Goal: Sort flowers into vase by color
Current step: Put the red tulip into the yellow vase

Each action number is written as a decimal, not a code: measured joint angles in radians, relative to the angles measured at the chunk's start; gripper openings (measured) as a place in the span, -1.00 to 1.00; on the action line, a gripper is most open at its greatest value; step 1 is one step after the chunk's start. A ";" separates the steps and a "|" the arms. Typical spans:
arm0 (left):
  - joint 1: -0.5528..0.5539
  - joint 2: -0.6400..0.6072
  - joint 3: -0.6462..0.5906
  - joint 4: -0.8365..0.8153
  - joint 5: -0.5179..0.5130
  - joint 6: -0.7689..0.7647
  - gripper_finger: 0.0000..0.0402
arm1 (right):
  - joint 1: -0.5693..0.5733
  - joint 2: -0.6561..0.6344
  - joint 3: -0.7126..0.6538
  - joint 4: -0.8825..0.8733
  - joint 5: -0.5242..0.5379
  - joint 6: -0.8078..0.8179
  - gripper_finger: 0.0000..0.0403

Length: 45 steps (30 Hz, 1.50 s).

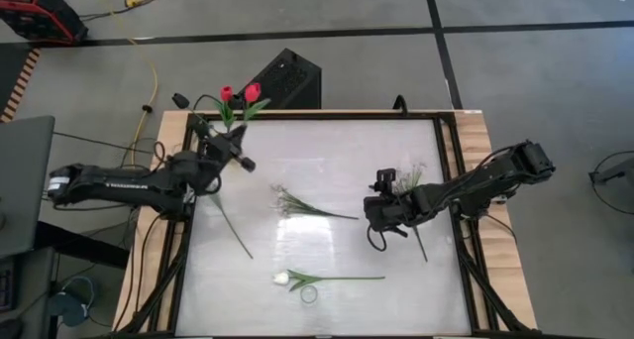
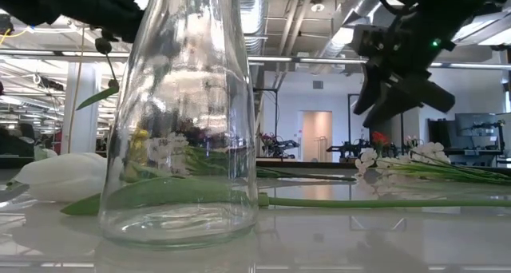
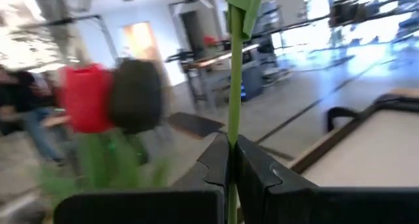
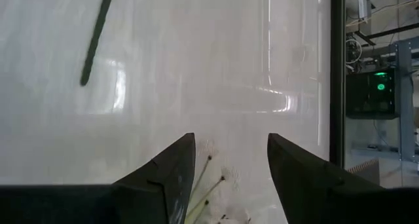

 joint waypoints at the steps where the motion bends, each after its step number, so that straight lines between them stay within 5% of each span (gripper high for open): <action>1: 0.008 -0.013 -0.004 -0.001 -0.017 0.026 -1.00 | 0.000 0.000 -0.003 0.007 0.000 0.000 0.06; 8: 0.037 -0.057 -0.004 -0.004 -0.113 0.126 -1.00 | -0.004 0.000 -0.010 0.046 0.000 -0.006 0.06; 28: 0.148 -0.124 -0.015 0.014 -0.115 -0.030 -1.00 | 0.032 0.001 -0.010 0.056 -0.009 -0.002 0.06; 38: 0.193 -0.160 -0.254 0.385 -0.098 -0.057 -1.00 | 0.030 0.001 -0.010 0.055 -0.009 -0.012 0.06; 45: 0.223 -0.160 -0.298 0.498 -0.038 -0.048 -1.00 | 0.030 0.001 -0.009 0.058 -0.009 -0.012 0.06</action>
